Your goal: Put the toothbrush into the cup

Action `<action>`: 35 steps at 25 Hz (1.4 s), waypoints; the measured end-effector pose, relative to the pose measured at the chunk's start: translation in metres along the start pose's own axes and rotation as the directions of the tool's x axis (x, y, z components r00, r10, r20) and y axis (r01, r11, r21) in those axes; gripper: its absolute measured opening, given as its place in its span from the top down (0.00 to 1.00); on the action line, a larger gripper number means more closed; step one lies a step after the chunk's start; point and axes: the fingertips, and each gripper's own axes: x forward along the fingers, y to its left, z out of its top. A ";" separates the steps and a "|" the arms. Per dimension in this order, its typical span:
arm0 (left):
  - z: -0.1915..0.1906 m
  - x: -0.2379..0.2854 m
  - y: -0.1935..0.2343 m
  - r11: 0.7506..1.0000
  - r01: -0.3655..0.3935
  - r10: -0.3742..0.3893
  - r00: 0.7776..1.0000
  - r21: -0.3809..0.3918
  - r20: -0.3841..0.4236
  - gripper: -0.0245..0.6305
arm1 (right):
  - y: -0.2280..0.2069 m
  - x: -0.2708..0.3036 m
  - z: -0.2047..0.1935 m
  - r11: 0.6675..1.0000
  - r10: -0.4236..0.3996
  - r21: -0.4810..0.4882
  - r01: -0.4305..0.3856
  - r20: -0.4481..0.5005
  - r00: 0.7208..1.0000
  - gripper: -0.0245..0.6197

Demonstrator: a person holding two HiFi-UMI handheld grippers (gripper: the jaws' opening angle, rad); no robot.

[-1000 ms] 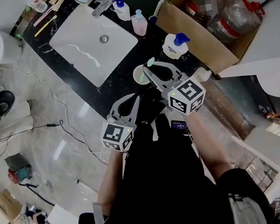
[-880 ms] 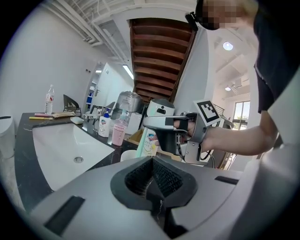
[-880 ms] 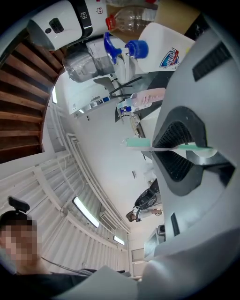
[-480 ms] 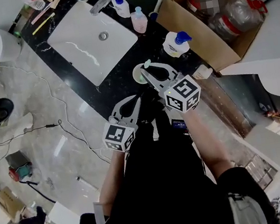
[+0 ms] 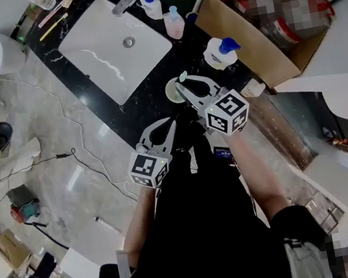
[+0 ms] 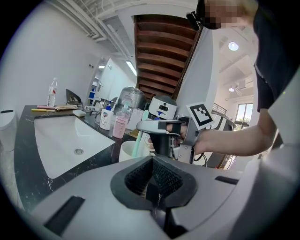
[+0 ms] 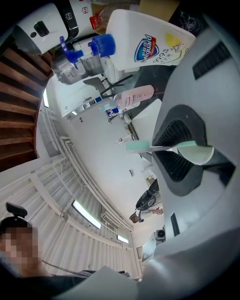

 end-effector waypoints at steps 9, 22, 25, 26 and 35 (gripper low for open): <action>0.003 0.003 -0.005 1.000 0.020 -0.020 1.000 0.005 -0.002 0.95 | -0.021 0.001 0.001 0.998 -0.016 0.061 0.017 -0.007 1.000 0.92; -0.003 0.004 -0.004 1.000 0.007 -0.007 1.000 -0.010 -0.007 0.95 | -0.048 0.006 -0.002 0.977 -0.022 0.213 0.020 0.004 1.000 0.92; -0.003 0.004 -0.006 1.000 0.011 -0.011 1.000 -0.008 -0.001 0.95 | -0.051 0.006 -0.002 0.970 -0.025 0.240 0.021 0.015 1.000 0.92; -0.003 0.004 -0.006 1.000 0.013 -0.013 1.000 -0.008 -0.002 0.95 | -0.051 0.006 -0.002 0.970 -0.027 0.244 0.021 0.018 0.999 0.92; -0.003 0.002 -0.005 1.000 0.011 -0.011 1.000 -0.016 -0.006 0.95 | -0.049 0.008 -0.001 0.979 -0.033 0.204 0.030 0.011 0.999 0.92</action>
